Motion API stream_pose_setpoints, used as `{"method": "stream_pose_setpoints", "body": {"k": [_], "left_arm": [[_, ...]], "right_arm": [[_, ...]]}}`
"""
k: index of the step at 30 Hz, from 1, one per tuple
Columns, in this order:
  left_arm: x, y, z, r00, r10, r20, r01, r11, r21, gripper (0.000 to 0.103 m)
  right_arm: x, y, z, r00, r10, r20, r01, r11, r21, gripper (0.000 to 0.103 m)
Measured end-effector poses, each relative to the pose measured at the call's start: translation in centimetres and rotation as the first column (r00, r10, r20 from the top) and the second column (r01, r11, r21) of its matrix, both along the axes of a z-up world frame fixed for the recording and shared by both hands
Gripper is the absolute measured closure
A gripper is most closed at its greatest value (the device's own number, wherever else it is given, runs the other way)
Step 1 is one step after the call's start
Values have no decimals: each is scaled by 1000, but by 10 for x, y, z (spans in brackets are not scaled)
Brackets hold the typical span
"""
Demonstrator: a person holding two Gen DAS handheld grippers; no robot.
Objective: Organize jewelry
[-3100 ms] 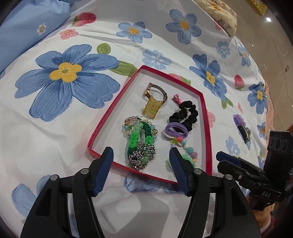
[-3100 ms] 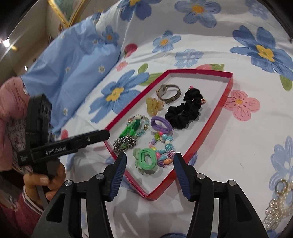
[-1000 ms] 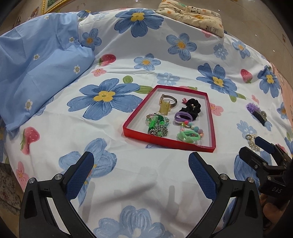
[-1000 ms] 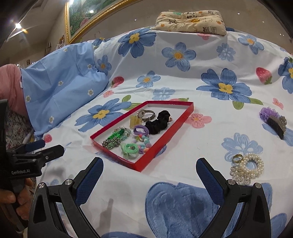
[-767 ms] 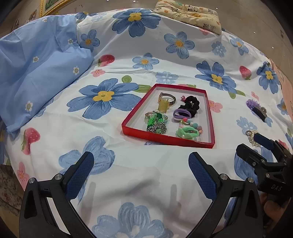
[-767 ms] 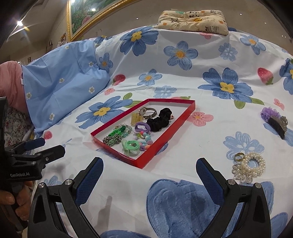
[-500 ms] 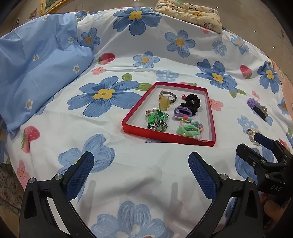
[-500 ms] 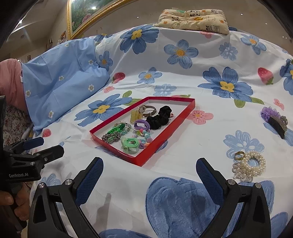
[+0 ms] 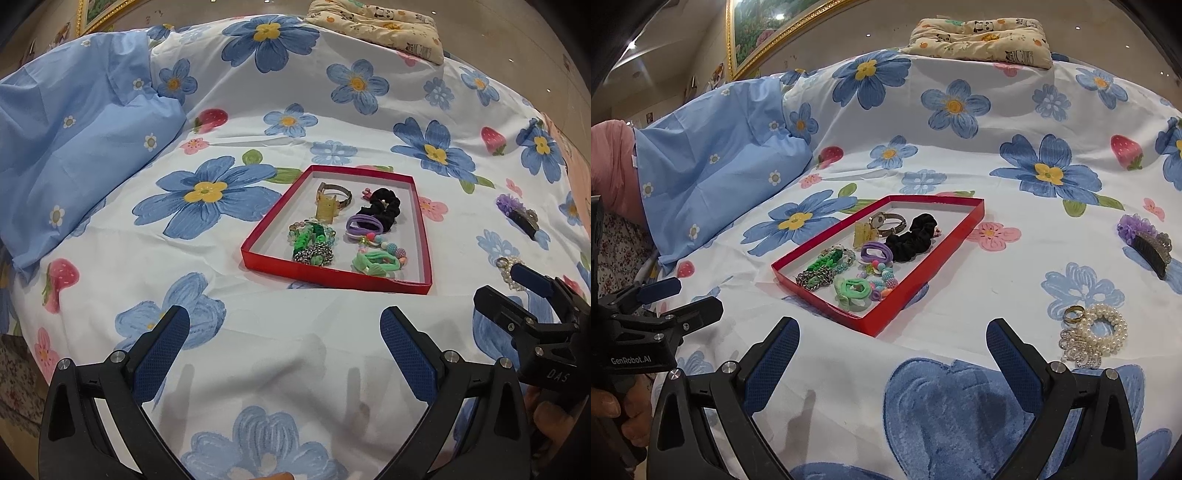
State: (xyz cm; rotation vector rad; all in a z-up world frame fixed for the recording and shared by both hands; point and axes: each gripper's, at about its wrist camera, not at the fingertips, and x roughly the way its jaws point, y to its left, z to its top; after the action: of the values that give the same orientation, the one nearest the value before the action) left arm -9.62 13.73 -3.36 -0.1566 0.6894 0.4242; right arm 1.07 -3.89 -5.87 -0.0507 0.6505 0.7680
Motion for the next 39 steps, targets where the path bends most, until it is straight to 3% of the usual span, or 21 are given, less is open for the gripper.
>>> {"method": "stream_pose_setpoints", "body": {"k": [39], "left_arm": [[3, 1, -3, 1000, -12, -10, 13, 1000, 8, 0]], "right_arm": [[-8, 6, 5, 1000, 14, 6, -15, 1000, 6, 1]]}}
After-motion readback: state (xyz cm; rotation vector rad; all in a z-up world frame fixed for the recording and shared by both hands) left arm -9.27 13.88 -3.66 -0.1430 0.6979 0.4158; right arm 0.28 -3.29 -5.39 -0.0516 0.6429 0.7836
